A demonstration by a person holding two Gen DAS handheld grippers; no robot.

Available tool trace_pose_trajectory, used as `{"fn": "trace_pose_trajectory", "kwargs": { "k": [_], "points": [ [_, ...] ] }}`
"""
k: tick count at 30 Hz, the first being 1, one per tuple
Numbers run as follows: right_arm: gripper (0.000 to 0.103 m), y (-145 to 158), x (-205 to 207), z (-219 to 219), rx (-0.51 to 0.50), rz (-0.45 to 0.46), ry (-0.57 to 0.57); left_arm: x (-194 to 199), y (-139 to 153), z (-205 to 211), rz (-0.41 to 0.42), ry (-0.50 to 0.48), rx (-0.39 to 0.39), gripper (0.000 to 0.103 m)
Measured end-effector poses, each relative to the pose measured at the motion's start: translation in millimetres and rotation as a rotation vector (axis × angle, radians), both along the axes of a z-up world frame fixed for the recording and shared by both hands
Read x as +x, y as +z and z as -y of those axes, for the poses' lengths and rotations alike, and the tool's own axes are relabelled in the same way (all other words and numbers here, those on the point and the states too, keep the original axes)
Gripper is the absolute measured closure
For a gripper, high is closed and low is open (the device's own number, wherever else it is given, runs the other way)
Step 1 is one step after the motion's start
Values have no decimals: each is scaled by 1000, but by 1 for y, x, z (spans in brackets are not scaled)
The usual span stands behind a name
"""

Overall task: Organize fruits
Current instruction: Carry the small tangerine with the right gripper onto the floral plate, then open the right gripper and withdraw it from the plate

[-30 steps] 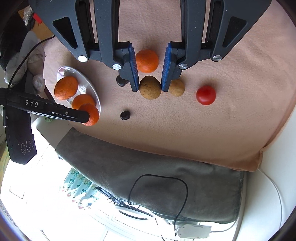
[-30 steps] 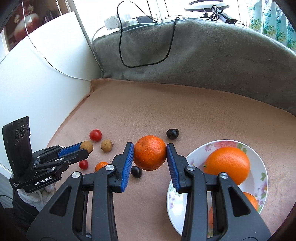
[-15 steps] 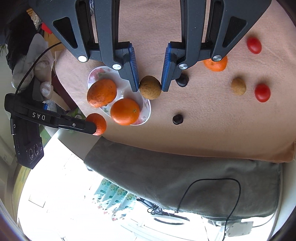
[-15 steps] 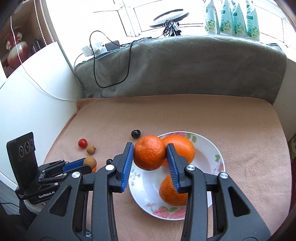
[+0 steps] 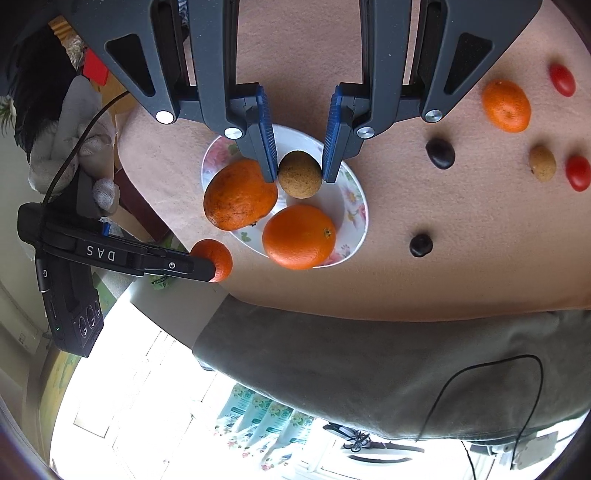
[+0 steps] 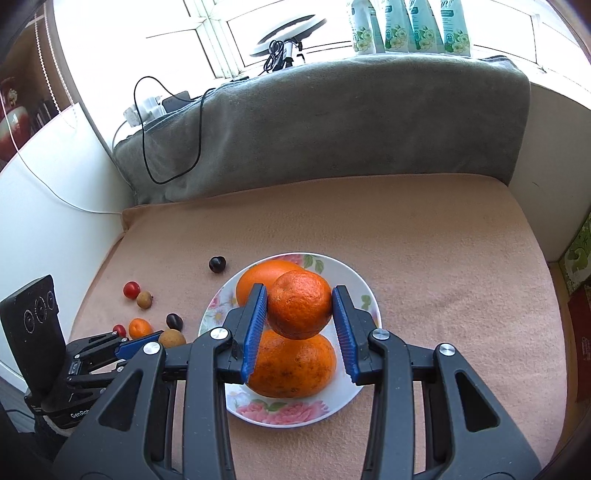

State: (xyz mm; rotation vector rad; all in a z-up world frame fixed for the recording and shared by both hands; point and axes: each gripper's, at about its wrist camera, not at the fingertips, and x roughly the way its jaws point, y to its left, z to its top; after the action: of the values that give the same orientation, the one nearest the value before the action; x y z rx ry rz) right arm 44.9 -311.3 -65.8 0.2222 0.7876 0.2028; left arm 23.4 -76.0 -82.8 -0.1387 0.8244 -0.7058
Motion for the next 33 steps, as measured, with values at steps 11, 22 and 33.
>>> {"fn": "trace_pose_trajectory", "kwargs": {
  "k": [11,22,33],
  "points": [
    [65,-16,8,15,13,-41,-15,0,-5,21,-10,-19,30,80],
    [63,-19,14,17,38,-47,-8,-1,-3,25,-6,-22,43,79],
    [45,-7,7,13,20,-9,-6,-3,-2,30,11,-22,54,59]
  ]
}}
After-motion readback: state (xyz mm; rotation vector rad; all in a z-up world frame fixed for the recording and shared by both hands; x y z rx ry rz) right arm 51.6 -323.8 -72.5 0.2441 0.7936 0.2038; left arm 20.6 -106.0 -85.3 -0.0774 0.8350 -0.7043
